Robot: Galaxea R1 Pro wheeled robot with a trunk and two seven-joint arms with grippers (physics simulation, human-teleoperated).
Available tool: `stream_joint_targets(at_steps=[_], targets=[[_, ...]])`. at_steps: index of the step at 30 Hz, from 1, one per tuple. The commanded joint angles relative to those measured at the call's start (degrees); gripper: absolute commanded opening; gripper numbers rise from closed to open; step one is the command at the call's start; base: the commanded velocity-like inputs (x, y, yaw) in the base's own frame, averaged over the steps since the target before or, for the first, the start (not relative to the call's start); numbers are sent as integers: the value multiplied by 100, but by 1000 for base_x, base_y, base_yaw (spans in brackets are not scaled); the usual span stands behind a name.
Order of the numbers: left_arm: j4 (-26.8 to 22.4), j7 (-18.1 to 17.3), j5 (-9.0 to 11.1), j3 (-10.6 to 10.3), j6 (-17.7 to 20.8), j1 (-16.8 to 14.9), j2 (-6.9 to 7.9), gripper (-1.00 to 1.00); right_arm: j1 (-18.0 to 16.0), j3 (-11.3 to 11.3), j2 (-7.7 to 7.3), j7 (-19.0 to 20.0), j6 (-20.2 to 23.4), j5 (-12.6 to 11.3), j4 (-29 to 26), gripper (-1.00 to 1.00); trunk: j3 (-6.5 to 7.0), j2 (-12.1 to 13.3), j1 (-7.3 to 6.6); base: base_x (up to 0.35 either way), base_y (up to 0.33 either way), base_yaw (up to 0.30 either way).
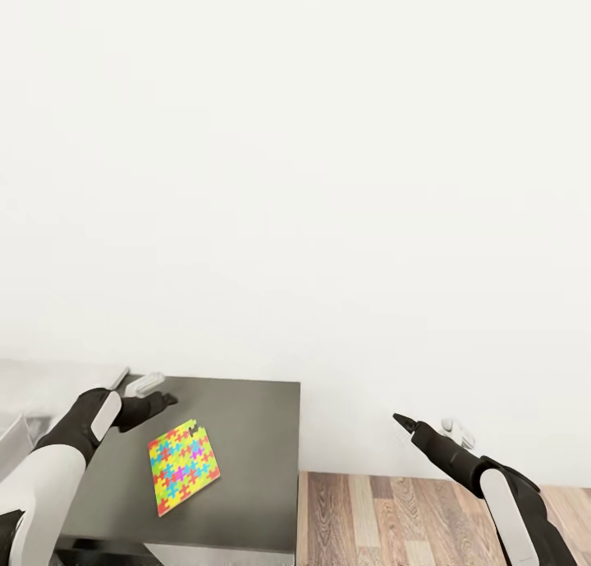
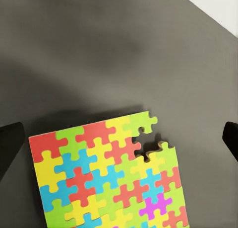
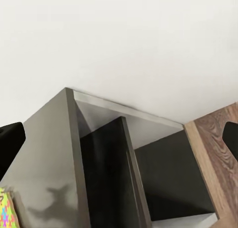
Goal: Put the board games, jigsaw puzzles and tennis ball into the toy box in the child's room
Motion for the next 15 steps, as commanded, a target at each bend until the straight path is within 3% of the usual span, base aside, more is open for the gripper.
stream_joint_targets(at_steps=[1, 10, 12, 15], targets=[[-5, -57, -18, 30, 34, -5, 8, 100, -6, -9, 1, 29, 33, 13, -5, 100, -22, -13, 3, 0, 0, 0], [2, -91, -32, 30, 39, -5, 30, 100, -6, -12, 1, 29, 32, 13, -7, 100, -107, -13, 3, 0, 0, 0], [3, -103, -27, 32, 59, -5, 67, 100, -6, -13, 1, 29, 32, 13, -3, 100, -126, -13, 3, 0, 0, 0], [5, -278, -18, 41, 168, -5, 236, 100, -6, -12, 1, 29, 32, 13, -3, 100, -154, -13, 3, 0, 0, 0]])
